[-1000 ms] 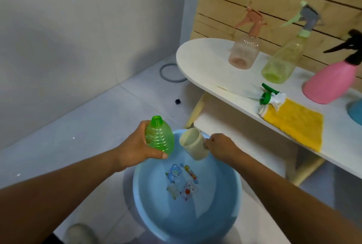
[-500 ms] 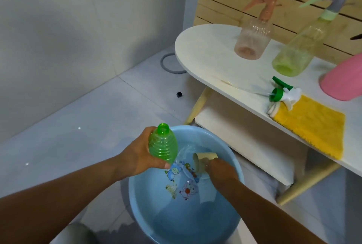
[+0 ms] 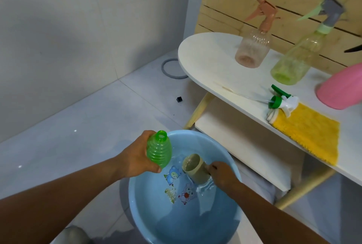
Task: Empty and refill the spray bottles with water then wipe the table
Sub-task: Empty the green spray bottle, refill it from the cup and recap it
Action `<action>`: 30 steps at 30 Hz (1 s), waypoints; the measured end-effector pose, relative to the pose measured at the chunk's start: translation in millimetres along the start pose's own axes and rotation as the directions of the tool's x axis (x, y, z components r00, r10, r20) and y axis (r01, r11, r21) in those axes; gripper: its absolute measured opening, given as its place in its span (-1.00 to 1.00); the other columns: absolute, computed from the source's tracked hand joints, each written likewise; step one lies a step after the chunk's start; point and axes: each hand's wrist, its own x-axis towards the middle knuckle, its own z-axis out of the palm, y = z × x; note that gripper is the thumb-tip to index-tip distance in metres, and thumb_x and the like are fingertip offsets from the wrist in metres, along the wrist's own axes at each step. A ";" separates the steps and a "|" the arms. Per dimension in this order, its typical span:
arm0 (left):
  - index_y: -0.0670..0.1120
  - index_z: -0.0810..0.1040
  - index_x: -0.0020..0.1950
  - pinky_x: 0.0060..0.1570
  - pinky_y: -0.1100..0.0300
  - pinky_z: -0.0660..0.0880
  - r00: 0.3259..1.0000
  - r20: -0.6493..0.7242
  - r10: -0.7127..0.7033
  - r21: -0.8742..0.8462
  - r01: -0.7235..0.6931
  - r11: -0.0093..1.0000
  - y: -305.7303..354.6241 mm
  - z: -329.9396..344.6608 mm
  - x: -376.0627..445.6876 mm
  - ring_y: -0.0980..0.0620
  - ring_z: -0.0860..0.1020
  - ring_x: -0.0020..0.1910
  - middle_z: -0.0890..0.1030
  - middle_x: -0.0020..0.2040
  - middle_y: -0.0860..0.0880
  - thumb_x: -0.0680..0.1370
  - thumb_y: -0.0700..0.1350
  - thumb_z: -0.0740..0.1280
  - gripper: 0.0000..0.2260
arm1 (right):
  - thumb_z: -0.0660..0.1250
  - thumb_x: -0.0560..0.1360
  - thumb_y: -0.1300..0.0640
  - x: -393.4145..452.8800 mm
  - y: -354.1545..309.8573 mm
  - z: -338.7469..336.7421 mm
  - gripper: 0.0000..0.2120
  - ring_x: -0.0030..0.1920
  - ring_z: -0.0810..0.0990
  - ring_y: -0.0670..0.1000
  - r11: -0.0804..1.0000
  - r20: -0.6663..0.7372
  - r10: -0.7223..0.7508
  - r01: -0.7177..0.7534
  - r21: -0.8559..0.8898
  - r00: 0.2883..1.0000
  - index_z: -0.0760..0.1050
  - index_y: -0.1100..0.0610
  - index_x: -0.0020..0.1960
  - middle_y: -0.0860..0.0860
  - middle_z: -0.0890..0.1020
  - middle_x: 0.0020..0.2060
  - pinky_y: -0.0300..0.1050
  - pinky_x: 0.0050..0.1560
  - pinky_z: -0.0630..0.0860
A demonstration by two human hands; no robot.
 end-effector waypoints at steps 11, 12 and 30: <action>0.06 0.31 0.38 0.26 -0.07 0.53 0.998 -0.010 0.059 0.157 -0.057 0.986 13.1 -2.3 -12.3 -0.08 0.58 0.22 0.58 0.21 0.00 0.26 -0.15 0.75 -0.14 | 0.51 0.43 -0.16 -78.2 -55.4 -90.7 -0.59 -0.41 0.36 -0.04 0.937 -0.147 -0.059 0.105 0.334 0.987 0.43 0.07 -0.36 -0.03 0.48 -0.44 -0.13 -0.31 0.34; 0.08 0.31 0.38 0.26 -0.09 0.52 0.998 -0.010 0.069 0.183 -0.066 0.981 14.8 -1.6 -13.8 -0.09 0.58 0.22 0.58 0.21 0.01 0.24 -0.09 0.75 -0.14 | 0.51 0.44 -0.14 -84.6 -61.1 -99.9 -0.59 -0.37 0.39 -0.02 0.928 -0.169 -0.082 0.137 0.346 0.982 0.43 0.07 -0.37 0.01 0.50 -0.41 -0.11 -0.29 0.34; 0.23 0.38 0.42 0.22 0.02 0.51 0.959 -0.088 0.268 0.322 -0.227 0.919 45.3 7.4 -31.4 0.02 0.54 0.18 0.58 0.22 0.10 0.16 0.23 0.71 -0.10 | 0.50 0.45 -0.15 -153.9 -128.4 -156.6 -0.63 -0.45 0.35 -0.11 0.912 -0.410 -0.351 0.407 0.054 0.841 0.54 0.11 -0.30 -0.14 0.46 -0.51 -0.13 -0.34 0.32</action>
